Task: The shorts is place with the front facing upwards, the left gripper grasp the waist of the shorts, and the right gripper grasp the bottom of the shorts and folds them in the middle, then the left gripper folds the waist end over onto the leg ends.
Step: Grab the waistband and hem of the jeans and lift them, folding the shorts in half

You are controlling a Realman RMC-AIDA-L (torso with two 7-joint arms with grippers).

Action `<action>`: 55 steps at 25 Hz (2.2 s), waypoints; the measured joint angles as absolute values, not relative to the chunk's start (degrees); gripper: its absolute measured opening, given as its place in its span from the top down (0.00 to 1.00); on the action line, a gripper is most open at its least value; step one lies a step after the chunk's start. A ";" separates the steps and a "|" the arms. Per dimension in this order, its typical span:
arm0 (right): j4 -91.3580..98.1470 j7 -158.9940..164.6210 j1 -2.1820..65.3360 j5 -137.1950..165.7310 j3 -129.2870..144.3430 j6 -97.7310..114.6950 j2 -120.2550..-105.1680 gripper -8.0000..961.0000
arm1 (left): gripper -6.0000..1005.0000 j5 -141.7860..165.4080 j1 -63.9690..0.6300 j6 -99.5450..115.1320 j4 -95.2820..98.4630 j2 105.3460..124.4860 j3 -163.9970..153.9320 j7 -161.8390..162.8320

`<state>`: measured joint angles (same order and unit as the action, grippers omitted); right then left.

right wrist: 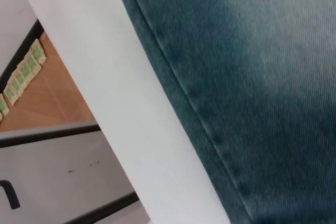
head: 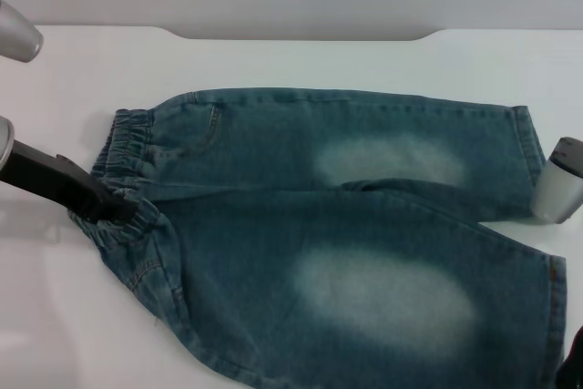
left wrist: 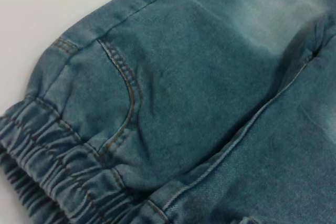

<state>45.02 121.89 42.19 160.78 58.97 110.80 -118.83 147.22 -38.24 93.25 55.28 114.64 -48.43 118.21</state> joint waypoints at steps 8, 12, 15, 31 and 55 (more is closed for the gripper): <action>45.01 121.92 42.36 160.66 60.09 110.16 -118.83 0.63 | 0.95 147.22 -38.23 93.25 55.28 114.77 -48.46 118.21; 44.79 122.11 42.54 160.65 60.32 110.12 -118.87 0.83 | 0.95 147.22 -38.24 93.25 55.28 114.80 -48.51 118.21; 44.72 122.18 42.60 160.19 60.38 110.12 -118.95 0.84 | 0.95 147.22 -38.25 93.25 55.28 114.80 -48.51 118.21; 45.49 121.86 42.15 159.22 60.38 108.24 -119.00 0.97 | 0.95 147.22 -38.75 93.25 55.81 114.78 -48.51 118.22; 65.67 117.12 30.12 141.84 58.79 107.00 -118.49 0.97 | 0.95 146.20 -39.56 90.59 64.82 116.23 -47.02 119.06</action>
